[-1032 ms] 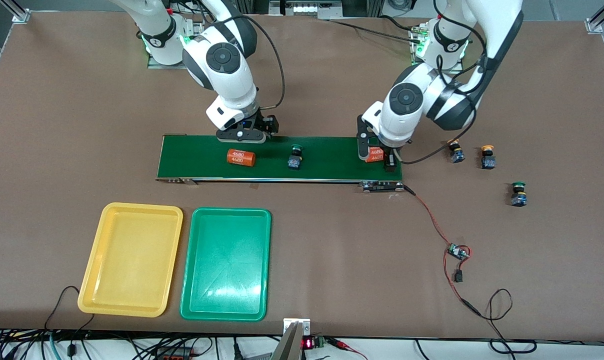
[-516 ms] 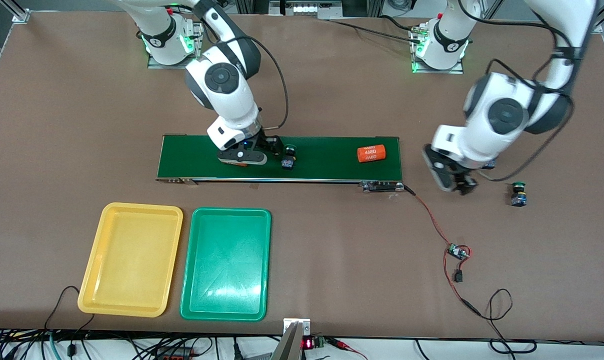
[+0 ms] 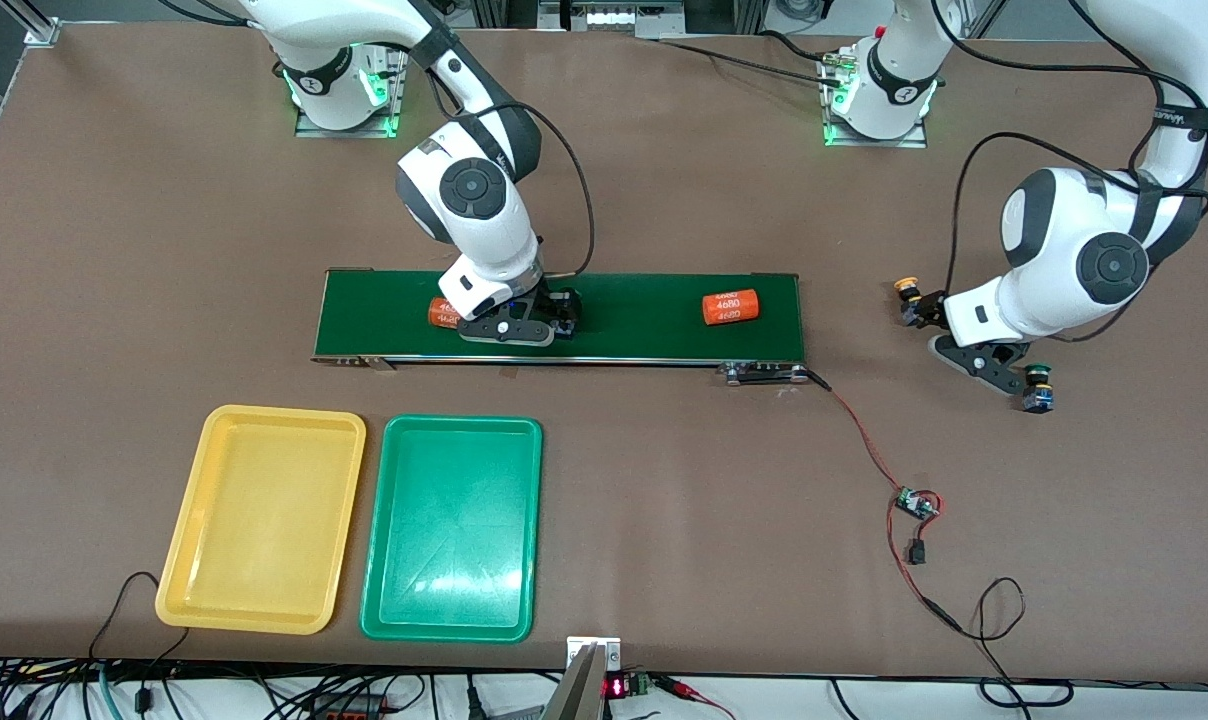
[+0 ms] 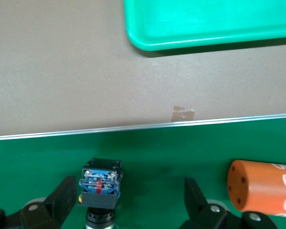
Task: Sort buttons by color to trays
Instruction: 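Carry the button to the green tray while the left gripper grasps another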
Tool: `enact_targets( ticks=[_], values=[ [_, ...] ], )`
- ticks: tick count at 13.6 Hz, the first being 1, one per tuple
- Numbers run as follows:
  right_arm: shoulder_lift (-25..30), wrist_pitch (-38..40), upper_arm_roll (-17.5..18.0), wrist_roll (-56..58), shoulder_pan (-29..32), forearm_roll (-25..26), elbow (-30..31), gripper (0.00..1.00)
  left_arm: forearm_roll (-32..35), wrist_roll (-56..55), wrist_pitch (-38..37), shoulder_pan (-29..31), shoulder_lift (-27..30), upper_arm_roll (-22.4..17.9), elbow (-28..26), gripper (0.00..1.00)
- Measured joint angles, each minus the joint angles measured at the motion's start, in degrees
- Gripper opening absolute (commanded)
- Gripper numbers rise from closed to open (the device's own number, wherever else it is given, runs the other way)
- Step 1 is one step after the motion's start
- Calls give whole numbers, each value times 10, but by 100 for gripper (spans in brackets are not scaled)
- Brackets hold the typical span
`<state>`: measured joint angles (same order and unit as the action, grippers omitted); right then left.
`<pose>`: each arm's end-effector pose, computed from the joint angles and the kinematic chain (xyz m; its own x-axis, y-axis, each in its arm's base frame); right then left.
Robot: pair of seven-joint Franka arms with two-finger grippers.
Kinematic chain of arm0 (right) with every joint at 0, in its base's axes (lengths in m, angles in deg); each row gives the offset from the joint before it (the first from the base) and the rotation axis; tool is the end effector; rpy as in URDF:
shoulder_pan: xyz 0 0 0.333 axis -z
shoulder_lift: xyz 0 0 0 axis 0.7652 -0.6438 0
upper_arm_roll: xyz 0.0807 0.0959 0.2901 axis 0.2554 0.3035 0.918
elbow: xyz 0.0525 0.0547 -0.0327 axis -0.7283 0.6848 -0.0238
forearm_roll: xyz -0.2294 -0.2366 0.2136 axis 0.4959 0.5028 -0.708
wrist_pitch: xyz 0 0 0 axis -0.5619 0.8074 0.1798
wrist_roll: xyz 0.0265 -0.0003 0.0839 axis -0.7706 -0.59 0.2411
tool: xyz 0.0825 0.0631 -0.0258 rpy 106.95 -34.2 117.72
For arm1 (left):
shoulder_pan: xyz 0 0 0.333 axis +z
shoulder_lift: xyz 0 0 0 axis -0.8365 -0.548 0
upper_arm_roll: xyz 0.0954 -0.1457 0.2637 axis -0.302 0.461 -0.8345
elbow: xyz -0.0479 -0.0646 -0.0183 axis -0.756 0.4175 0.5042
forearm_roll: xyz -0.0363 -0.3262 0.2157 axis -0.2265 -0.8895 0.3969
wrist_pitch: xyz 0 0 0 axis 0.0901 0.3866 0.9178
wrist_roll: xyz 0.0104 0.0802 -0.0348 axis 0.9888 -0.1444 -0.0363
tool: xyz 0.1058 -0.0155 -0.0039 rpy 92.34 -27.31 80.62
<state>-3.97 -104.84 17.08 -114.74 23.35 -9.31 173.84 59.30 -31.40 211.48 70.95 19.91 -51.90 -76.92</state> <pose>0.5053 0.4109 0.2814 0.9938 -0.1024 0.0435 -0.0992 -0.9925 -0.0710 0.5395 0.0006 0.2727 0.9179 -0.3654 -0.1548 -0.3575 -0.9307 0.0768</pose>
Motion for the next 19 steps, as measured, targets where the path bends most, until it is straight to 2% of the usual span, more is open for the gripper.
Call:
enact_targets(
  ticks=[2,4,9,10,11,12,13,14,15,16,17,19],
  values=[
    [-4,0,-2,0,0,0,-1,100,-8,-93,1,1,-3,0,-13,100],
    [-10,2,-2,-1,-1,0,-1,100,-8,-141,6,3,-9,-1,-19,100],
    [-25,38,-2,-46,-6,-6,-1,100,-8,-152,51,20,-37,-23,-38,100],
    [-25,47,-2,-47,-6,-13,-1,97,-8,-152,58,21,-44,-23,-44,100],
    [-25,55,-2,-47,-6,-21,-1,84,-8,-154,63,22,-50,-23,-48,100],
    [-25,62,-2,-47,-7,-26,-2,65,-10,-158,66,22,-54,-23,-51,100],
    [-25,67,-2,-47,-8,-27,-3,40,-12,-165,66,22,-58,-23,-53,100],
    [-25,70,-2,-47,-11,-27,-4,21,-14,-169,66,22,-60,-23,-57,99],
    [-25,71,-2,-47,-13,-27,-4,8,-16,-172,66,22,-61,-23,-62,83],
    [-25,71,-2,-47,-14,-27,-4,0,-18,-177,66,22,-62,-23,-66,68],
    [-25,72,-3,-47,-14,-27,-5,0,-18,-179,66,22,-63,-23,-70,50],
    [-25,87,-7,-47,-14,-27,-14,0,-18,-181,66,21,-65,-23,-78,24]
  ],
)
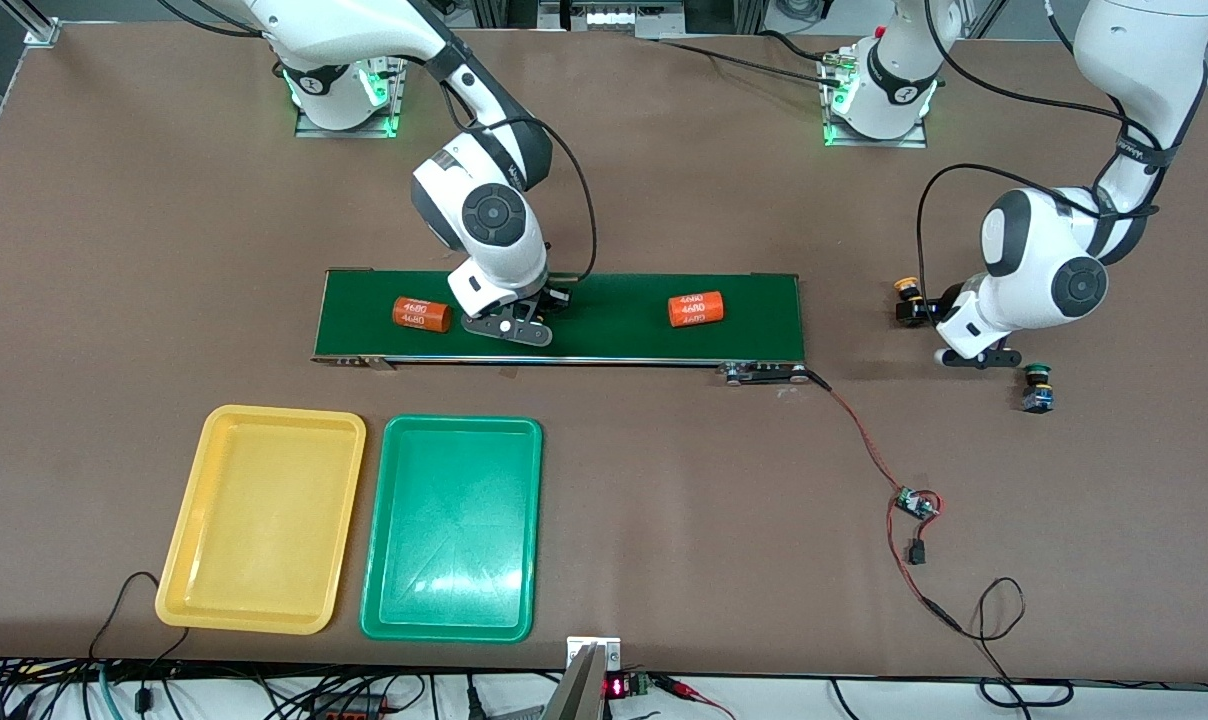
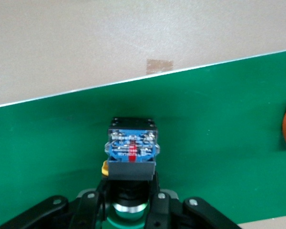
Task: Sort buttons by color to trays
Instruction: 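Carry the button to the green tray while the left gripper grasps another, then lower the button into the green tray while the left gripper places another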
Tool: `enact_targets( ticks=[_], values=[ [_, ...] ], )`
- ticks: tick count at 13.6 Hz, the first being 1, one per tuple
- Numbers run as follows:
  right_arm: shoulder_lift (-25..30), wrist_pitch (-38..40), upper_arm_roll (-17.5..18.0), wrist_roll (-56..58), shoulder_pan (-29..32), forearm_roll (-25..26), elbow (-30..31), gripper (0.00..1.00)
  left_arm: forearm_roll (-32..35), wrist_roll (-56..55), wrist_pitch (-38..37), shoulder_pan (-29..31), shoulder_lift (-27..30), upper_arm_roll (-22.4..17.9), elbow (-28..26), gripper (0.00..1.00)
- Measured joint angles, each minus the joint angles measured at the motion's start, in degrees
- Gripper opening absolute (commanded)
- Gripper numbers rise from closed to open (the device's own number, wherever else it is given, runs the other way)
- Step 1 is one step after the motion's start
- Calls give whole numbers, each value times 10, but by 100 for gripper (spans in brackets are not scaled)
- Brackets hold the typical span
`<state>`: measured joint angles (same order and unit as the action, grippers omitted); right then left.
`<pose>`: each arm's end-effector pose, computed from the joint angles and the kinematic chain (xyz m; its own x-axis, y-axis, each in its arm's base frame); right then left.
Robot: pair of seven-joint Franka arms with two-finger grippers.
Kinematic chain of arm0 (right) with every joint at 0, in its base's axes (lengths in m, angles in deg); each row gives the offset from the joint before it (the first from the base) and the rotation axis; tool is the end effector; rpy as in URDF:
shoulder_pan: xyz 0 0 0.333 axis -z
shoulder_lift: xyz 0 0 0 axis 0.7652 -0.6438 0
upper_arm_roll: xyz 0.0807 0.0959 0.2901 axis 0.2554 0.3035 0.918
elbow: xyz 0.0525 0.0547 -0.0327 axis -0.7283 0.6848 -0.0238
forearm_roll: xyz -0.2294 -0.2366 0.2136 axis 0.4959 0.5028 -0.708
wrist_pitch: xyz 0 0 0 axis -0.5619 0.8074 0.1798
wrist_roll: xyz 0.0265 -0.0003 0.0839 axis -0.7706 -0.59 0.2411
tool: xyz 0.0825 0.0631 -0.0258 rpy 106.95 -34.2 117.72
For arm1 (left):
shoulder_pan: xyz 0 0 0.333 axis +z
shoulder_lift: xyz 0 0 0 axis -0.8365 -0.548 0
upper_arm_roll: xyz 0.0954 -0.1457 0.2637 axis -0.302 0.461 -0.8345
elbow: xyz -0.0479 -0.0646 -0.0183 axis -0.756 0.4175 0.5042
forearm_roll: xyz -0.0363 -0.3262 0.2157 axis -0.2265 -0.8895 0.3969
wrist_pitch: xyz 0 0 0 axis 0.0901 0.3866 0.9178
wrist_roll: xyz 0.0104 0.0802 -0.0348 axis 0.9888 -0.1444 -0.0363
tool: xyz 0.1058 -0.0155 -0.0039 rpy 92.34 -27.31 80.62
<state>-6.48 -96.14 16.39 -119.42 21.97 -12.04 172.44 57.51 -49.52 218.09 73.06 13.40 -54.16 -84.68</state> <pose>0.4910 0.4096 0.2500 0.9748 -0.2017 -0.0954 -0.1985 -0.9792 0.0419 0.4875 0.0312 0.1743 0.9537 0.0258 -0.2997 0.0479 -0.9966 0.0666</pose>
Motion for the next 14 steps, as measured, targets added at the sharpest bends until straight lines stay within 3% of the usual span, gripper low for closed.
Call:
enact_targets(
  ticks=[1,3,7,11,14],
  values=[
    [0,25,-7,6,0,0,-17,0,0,-1,0,0,-1,0,-2,11],
    [3,96,-33,56,0,0,-80,0,0,-3,-1,-1,-1,2,-5,0],
    [4,128,-94,166,3,-1,-171,1,0,-9,-12,-3,18,28,6,0],
    [-37,68,-150,257,11,-1,-216,1,0,-29,-95,-31,54,68,95,0],
    [-102,-2,-165,284,22,-3,-245,1,-17,-42,-109,-50,58,94,131,0]
  ],
)
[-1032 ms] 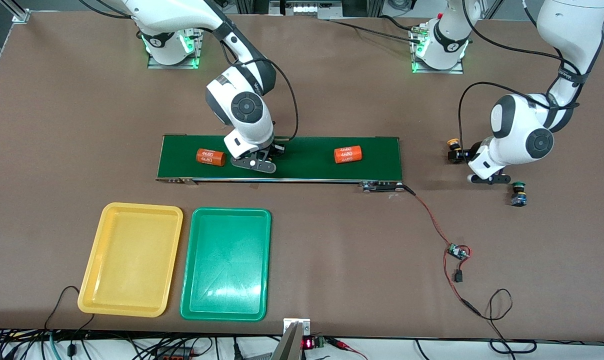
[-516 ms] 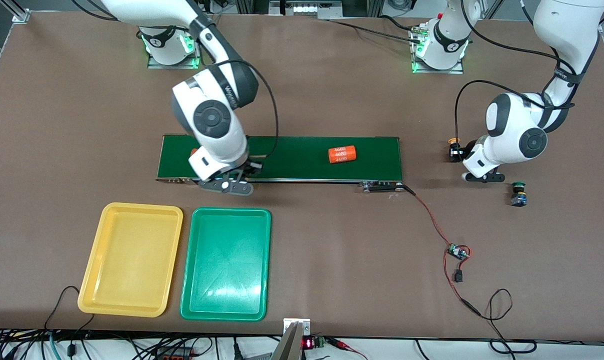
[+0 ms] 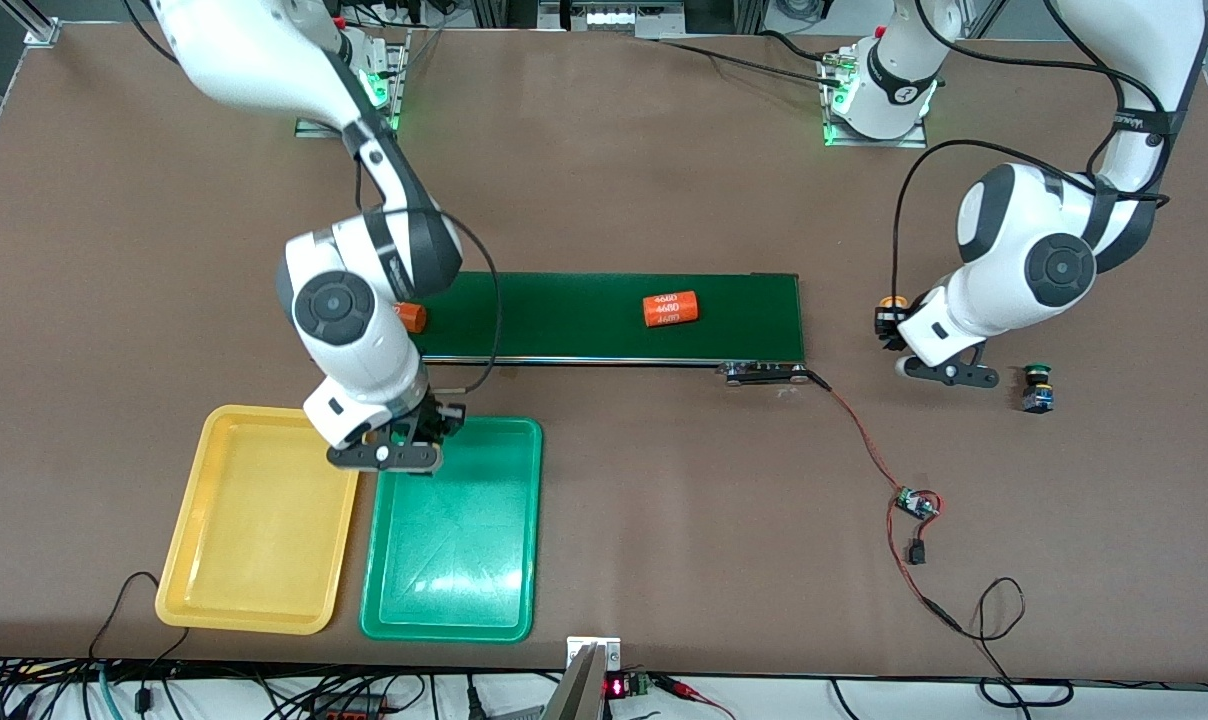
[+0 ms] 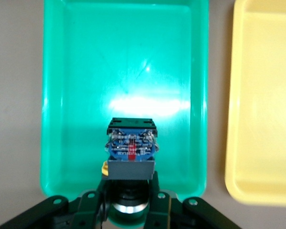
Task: Sort buttons by color to trays
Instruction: 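Lower the button into the green tray while the left gripper places another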
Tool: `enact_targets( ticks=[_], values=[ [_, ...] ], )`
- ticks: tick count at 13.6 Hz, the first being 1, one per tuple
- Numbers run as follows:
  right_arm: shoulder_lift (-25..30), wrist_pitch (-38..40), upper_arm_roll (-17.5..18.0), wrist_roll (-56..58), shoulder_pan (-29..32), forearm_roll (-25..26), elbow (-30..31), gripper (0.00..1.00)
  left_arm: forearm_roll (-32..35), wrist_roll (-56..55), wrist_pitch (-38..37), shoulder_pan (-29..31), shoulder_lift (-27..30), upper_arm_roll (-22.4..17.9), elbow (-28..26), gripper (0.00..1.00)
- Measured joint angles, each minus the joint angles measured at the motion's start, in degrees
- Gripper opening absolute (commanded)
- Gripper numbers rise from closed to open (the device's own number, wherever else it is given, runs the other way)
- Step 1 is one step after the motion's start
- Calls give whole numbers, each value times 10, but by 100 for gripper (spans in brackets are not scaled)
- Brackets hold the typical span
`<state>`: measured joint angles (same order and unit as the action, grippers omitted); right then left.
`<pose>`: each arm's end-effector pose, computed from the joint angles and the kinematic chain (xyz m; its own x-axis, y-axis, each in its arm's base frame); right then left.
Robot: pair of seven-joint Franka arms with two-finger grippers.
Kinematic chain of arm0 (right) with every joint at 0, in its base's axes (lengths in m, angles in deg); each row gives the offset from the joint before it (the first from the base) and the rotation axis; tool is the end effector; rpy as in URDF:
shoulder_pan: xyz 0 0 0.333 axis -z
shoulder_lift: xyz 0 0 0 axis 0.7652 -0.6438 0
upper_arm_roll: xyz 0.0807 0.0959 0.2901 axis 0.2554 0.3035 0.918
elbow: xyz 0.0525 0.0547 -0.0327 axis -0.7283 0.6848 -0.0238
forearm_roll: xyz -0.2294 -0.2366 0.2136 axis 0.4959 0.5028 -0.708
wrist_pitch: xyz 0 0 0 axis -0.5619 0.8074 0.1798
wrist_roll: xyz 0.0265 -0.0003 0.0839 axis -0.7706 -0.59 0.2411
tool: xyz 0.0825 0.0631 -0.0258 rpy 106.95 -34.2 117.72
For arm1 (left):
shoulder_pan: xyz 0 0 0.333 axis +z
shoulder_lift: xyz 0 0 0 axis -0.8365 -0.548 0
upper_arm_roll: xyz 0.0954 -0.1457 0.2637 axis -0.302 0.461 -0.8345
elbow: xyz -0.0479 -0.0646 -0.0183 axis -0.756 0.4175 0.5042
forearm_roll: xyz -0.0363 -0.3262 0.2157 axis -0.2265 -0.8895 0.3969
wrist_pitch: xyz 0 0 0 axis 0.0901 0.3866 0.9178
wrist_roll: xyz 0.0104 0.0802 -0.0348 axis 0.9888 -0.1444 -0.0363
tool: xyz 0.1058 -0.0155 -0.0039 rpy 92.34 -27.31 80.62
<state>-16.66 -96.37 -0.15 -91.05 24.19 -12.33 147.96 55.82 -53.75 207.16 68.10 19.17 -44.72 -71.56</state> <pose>0.6858 0.2873 0.3110 0.9843 0.0000 0.1764 -0.0059 -0.9995 0.0326 0.5533 -0.0961 0.3030 0.9792 -0.1203 -0.1631 -0.1073 -0.9905 0.0865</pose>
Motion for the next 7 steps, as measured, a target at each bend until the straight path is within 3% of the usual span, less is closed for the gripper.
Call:
enact_targets(
  ticks=[3,7],
  values=[
    [-61,-87,-7,13,3,0,-8,1,-52,-34,0,-45,-11,16,3,0],
    [-117,-170,-48,58,7,0,-20,1,-71,-91,3,-104,-35,19,16,0]
  ],
)
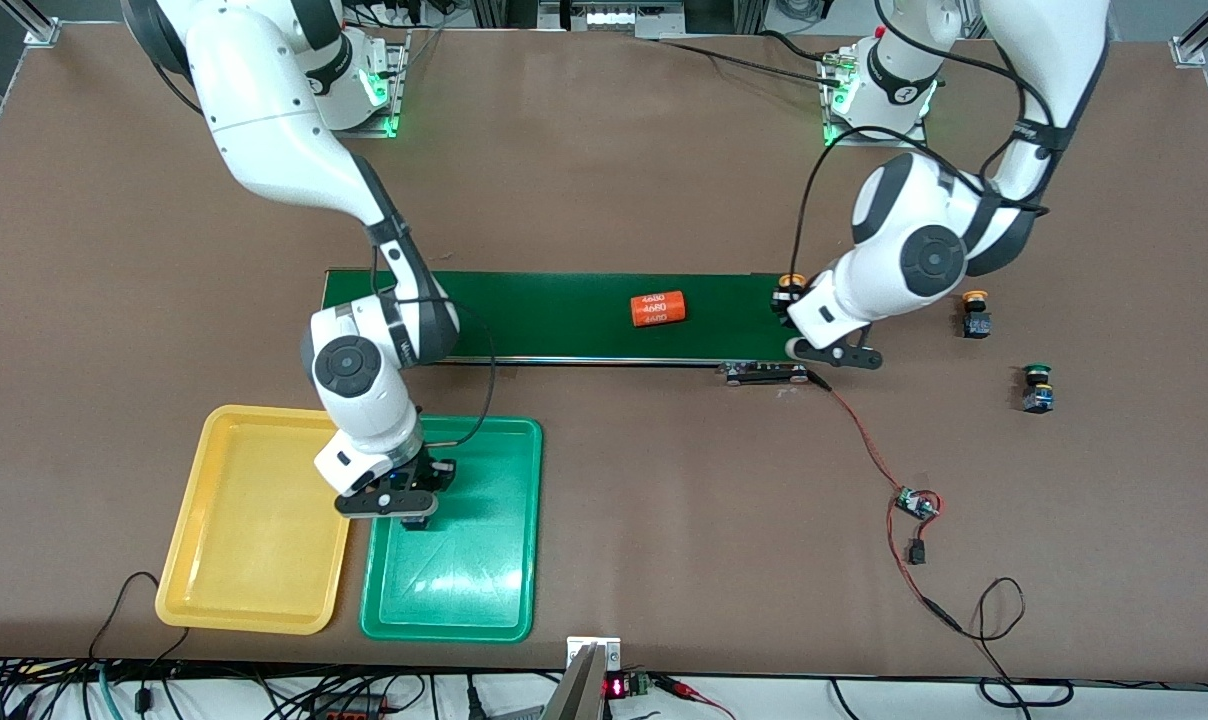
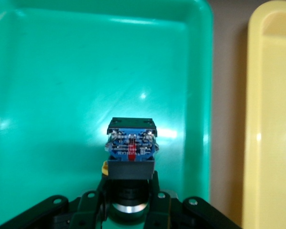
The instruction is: Sort buttons by color to trays
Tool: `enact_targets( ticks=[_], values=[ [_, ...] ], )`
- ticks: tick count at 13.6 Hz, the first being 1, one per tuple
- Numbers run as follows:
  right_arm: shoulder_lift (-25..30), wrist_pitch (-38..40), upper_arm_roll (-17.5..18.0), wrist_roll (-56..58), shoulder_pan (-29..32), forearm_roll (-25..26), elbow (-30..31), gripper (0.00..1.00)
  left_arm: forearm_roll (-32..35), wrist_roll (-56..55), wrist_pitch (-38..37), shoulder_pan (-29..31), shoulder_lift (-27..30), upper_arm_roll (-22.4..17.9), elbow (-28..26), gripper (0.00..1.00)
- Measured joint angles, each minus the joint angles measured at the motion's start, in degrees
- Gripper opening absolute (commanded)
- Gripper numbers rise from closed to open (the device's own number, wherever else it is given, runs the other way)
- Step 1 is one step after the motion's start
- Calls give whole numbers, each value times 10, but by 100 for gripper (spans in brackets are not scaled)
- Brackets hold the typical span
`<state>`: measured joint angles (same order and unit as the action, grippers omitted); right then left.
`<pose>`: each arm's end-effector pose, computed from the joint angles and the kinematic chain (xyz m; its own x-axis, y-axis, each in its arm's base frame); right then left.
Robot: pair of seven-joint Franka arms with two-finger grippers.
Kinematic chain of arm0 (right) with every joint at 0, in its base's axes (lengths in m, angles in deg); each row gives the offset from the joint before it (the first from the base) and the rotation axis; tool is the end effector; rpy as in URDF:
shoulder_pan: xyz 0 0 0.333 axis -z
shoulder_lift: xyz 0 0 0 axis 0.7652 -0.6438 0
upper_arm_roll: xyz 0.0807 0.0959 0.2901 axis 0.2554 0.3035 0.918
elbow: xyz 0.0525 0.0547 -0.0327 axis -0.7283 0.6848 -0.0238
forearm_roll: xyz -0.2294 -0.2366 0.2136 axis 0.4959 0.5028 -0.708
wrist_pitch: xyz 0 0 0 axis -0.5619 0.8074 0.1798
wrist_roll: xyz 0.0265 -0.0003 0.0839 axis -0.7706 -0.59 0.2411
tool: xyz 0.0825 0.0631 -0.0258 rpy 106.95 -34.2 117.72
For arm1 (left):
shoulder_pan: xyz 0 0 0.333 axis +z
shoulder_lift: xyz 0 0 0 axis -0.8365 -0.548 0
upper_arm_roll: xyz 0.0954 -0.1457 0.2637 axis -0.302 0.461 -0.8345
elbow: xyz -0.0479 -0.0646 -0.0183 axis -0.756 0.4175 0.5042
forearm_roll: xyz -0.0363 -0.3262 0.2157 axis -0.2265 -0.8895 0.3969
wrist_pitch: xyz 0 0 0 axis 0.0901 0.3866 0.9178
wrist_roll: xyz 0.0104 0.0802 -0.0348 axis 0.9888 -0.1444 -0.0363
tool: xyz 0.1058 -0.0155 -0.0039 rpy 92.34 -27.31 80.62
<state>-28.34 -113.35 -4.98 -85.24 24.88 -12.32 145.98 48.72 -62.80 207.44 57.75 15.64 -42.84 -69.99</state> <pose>0.7220 0.2455 0.2094 0.9479 0.0780 0.3088 0.0584 -0.9957 0.0721 0.5259 -0.2178 0.2849 0.9670 -0.1060 -0.2316 -0.0676 -0.9835 0.1680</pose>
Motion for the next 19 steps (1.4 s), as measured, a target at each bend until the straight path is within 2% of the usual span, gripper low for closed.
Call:
enact_targets(
  ticks=[1,2,6,8,9,10,11,12,14,17,19],
  values=[
    [-7,-5,-5,6,2,0,-4,2,-1,-4,1,-3,-5,0,3,0],
    [-11,-6,-9,9,3,0,-7,8,-3,-5,1,-3,-12,0,8,0],
    [-21,-22,-11,13,2,0,-9,47,-3,-5,10,-7,-40,-1,25,1],
    [-27,-26,-11,13,0,0,-9,61,-3,-5,15,-10,-50,-1,30,5],
    [-28,-27,-11,13,-1,0,-9,62,-3,-5,16,-10,-54,-1,32,12],
    [-28,-27,-11,13,-2,0,-9,63,-3,-5,18,-10,-57,-1,35,42],
    [-28,-27,-11,13,-3,0,-10,69,-3,-5,20,-10,-60,-1,38,82],
    [-28,-27,-11,13,-4,0,-10,76,-3,-5,20,-10,-61,-2,40,100],
    [-26,-21,-11,13,-6,-2,-16,99,-3,-4,22,-10,-61,-5,48,100],
    [3,56,-7,13,-8,-38,-30,100,-3,-4,12,-3,-54,-10,68,100],
    [33,102,0,13,-9,-51,-31,100,-3,0,-29,29,-34,-13,75,100]
  ],
)
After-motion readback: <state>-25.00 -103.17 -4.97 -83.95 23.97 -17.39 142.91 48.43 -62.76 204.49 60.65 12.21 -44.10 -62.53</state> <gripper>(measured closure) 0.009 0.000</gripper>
